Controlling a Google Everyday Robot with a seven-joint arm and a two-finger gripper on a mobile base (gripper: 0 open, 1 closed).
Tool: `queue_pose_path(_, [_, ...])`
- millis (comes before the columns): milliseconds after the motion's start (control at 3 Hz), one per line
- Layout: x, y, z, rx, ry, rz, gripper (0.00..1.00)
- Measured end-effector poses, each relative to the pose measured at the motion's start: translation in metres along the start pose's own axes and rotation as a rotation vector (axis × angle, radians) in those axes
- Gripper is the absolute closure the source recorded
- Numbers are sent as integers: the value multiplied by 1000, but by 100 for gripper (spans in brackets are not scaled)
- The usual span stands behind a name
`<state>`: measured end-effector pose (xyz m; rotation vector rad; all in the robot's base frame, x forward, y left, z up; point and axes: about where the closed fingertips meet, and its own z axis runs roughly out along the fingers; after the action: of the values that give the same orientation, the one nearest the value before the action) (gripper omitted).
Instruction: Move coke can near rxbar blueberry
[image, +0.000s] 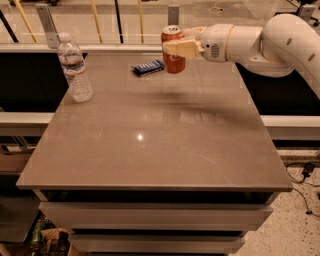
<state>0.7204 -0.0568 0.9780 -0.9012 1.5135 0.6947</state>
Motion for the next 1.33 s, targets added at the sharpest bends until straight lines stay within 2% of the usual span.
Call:
queue_pose_path(333, [13,-18,12,0,-8,27,100])
queue_pose_path(1000, [50,-38,32,10,26,66,100])
queue_pose_path(1333, [80,-49,39,32,50,87,100])
